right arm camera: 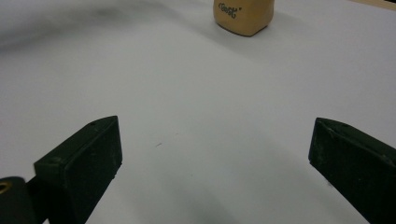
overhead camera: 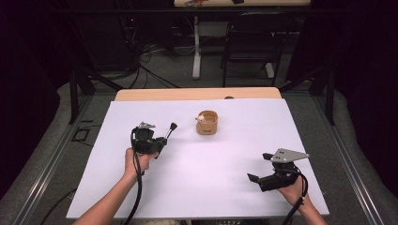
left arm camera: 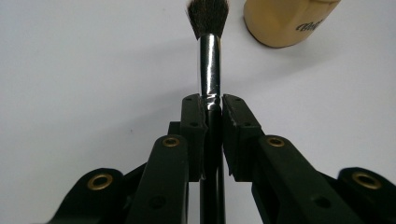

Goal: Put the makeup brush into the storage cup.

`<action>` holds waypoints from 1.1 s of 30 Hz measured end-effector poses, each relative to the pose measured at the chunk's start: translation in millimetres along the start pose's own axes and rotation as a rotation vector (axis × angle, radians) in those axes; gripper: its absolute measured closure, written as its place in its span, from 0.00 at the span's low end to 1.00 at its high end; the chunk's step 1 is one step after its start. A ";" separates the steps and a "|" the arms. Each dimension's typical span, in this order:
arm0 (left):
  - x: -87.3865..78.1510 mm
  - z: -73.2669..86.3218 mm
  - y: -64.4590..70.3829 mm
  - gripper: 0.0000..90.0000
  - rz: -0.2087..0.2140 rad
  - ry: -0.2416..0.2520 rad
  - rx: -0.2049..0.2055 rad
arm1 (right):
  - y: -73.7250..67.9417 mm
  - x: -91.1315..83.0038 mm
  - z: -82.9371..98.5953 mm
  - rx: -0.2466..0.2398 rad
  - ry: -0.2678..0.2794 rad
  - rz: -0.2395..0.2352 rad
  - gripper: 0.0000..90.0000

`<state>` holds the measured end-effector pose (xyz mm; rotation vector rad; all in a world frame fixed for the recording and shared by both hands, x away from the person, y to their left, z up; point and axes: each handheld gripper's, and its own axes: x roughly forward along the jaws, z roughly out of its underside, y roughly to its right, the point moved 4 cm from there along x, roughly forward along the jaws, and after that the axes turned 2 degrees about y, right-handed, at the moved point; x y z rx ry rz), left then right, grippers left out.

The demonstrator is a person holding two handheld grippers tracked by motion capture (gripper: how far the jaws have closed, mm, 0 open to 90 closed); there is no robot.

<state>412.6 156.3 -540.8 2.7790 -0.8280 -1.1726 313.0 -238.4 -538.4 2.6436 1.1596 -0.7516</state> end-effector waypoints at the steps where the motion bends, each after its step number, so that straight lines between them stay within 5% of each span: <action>1: -0.7 0.3 1.3 0.88 0.012 0.013 -0.003 | 0.1 -0.1 -0.2 0.004 -0.003 0.001 0.02; 8: -3.1 4.6 14.2 0.88 0.051 0.090 0.029 | 1.5 3.5 -2.5 0.041 -0.018 -0.001 0.00; 11: -5.3 3.1 20.5 0.88 0.062 0.102 0.068 | 0.7 3.7 -3.9 0.042 -0.022 0.002 0.00; 23: -4.4 0.1 34.8 0.88 0.114 0.155 0.097 | 0.1 7.2 -7.8 0.075 -0.036 -0.004 0.00; 33: -2.1 -3.3 49.1 0.88 0.138 0.210 0.134 | -1.5 13.1 -27.0 0.140 0.009 -0.035 0.00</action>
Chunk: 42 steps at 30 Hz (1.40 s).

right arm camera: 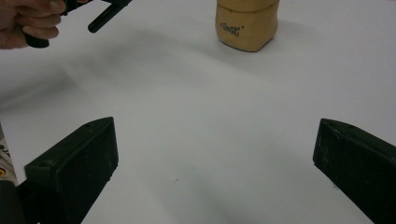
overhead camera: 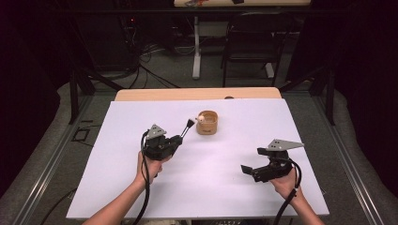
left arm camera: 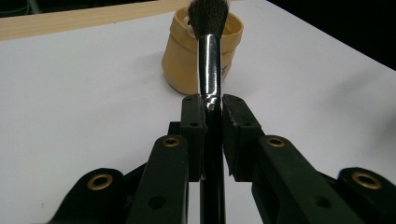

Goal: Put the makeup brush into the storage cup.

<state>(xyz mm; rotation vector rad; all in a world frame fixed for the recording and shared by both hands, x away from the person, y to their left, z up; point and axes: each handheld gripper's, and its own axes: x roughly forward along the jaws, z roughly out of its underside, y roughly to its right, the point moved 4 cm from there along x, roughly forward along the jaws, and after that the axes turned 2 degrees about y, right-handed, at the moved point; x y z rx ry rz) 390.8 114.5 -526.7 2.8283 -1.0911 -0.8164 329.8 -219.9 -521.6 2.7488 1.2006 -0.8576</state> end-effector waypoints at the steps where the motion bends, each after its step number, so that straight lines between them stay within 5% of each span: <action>1: 0.4 -0.2 0.7 0.88 0.005 0.003 0.002 | 0.0 0.0 0.0 0.000 0.000 0.000 0.00; 28: 17.1 1.5 30.3 0.88 0.070 0.048 0.058 | -26.7 62.5 -42.1 -0.023 0.002 -0.094 0.00; 42: 27.6 3.6 46.6 0.88 0.097 0.073 0.087 | -30.1 90.1 -60.3 0.033 0.026 -0.152 0.00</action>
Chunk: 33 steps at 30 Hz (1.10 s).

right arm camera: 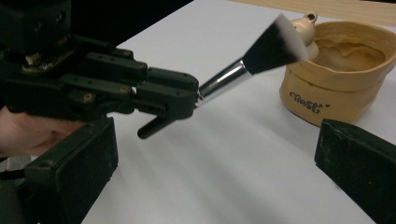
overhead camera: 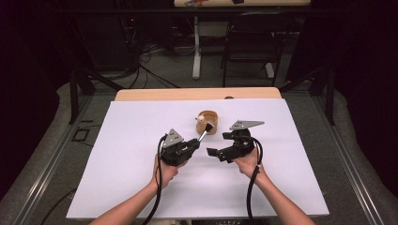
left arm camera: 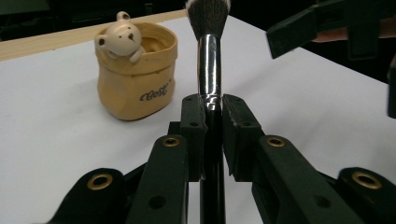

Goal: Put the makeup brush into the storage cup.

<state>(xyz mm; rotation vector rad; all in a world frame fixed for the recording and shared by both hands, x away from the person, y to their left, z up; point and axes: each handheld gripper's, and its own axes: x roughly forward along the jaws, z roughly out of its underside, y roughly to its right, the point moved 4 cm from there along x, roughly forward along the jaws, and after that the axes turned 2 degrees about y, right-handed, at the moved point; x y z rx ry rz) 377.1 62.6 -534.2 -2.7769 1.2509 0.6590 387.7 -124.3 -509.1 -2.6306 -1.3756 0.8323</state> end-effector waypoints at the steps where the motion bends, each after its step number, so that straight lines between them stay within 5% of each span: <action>1: 0.5 0.2 0.9 0.88 0.004 -0.001 0.007 | 0.5 1.6 -1.2 0.003 0.003 -0.002 0.00; 9: 7.5 2.3 14.4 0.88 0.028 0.007 0.038 | 6.7 9.3 -0.2 0.042 0.017 0.010 0.06; 19: 11.5 6.4 27.4 0.88 0.044 0.016 0.059 | 16.0 8.8 0.5 0.135 0.075 0.048 0.44; 27: 13.0 7.8 31.6 0.88 0.048 0.013 0.064 | 22.6 9.3 6.1 0.239 0.081 0.000 0.65; 33: 14.9 8.7 33.4 0.88 0.045 0.013 0.059 | 17.4 8.1 5.7 0.246 0.099 -0.039 0.81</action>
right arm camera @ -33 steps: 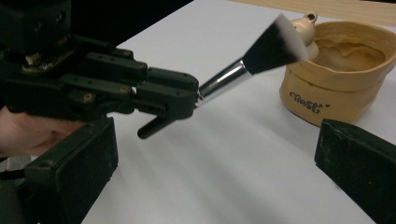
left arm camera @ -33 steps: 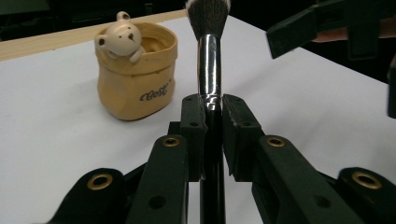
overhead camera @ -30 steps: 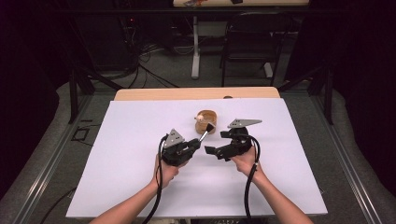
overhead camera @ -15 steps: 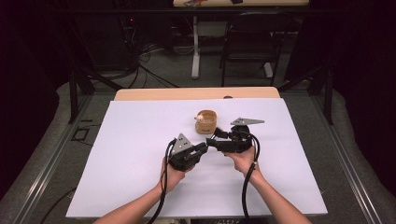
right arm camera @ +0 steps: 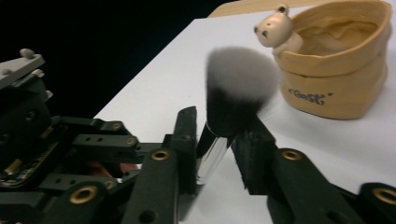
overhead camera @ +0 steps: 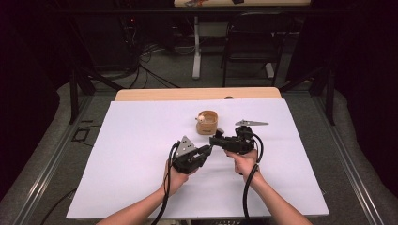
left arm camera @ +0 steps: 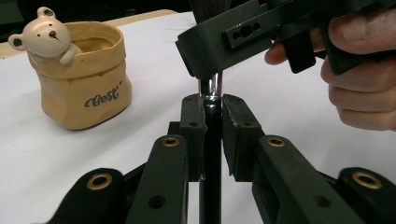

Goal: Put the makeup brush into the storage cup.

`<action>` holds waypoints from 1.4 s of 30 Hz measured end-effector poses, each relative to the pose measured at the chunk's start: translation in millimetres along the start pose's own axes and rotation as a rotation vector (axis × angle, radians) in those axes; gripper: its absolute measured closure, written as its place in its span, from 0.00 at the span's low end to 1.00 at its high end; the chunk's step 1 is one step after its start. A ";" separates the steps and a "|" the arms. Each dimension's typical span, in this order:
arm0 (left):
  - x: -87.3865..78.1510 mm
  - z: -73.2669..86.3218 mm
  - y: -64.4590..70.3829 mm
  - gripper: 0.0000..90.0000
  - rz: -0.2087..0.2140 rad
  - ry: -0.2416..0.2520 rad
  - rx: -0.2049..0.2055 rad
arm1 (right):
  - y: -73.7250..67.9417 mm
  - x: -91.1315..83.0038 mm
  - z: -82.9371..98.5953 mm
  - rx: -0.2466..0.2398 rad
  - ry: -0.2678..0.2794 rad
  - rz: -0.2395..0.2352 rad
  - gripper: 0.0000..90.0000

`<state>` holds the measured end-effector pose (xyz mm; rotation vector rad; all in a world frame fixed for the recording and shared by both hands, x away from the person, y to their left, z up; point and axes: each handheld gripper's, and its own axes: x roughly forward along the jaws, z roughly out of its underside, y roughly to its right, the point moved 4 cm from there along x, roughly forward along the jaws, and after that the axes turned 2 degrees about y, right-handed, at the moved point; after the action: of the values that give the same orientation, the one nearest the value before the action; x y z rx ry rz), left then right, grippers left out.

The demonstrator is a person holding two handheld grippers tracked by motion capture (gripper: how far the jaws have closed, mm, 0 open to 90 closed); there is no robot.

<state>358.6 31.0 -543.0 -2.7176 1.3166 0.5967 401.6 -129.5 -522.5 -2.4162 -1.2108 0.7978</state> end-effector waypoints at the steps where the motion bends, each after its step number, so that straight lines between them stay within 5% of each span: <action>1: 0.3 -0.2 0.7 0.88 0.003 0.004 0.001 | -1.3 0.0 -0.1 -0.005 0.000 -0.011 0.83; 9: -2.2 -2.6 1.3 0.86 0.015 0.017 0.006 | -12.2 -5.9 -4.5 -0.105 -0.003 -0.013 0.85; 11: -3.2 -2.2 -1.4 0.64 0.038 0.000 -0.008 | -19.4 -8.0 -7.2 -0.185 -0.008 0.017 0.85; 13: -6.3 -2.7 -4.6 0.58 0.048 -0.015 -0.020 | -21.5 -8.4 -7.3 -0.200 -0.013 0.023 0.85; 15: -11.6 -4.3 -8.9 0.37 0.054 -0.025 -0.016 | -28.1 -9.0 -6.8 -0.291 -0.033 0.060 0.85; 21: -31.4 -9.5 -19.6 0.16 0.049 -0.047 0.004 | -34.1 -11.7 -4.5 -0.389 -0.075 0.103 0.85; 28: -52.6 -6.3 -31.5 0.03 0.045 -0.105 0.025 | -31.7 -17.5 -5.1 -0.424 -0.090 0.135 0.85; 42: -95.2 6.9 -65.3 0.00 -0.027 -0.079 0.050 | -17.6 -36.3 -11.6 -0.441 -0.115 0.203 0.85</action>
<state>353.3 144.4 -521.3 -2.6393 1.2573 0.6526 380.0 -148.9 -492.1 -2.9228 -1.3119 0.8036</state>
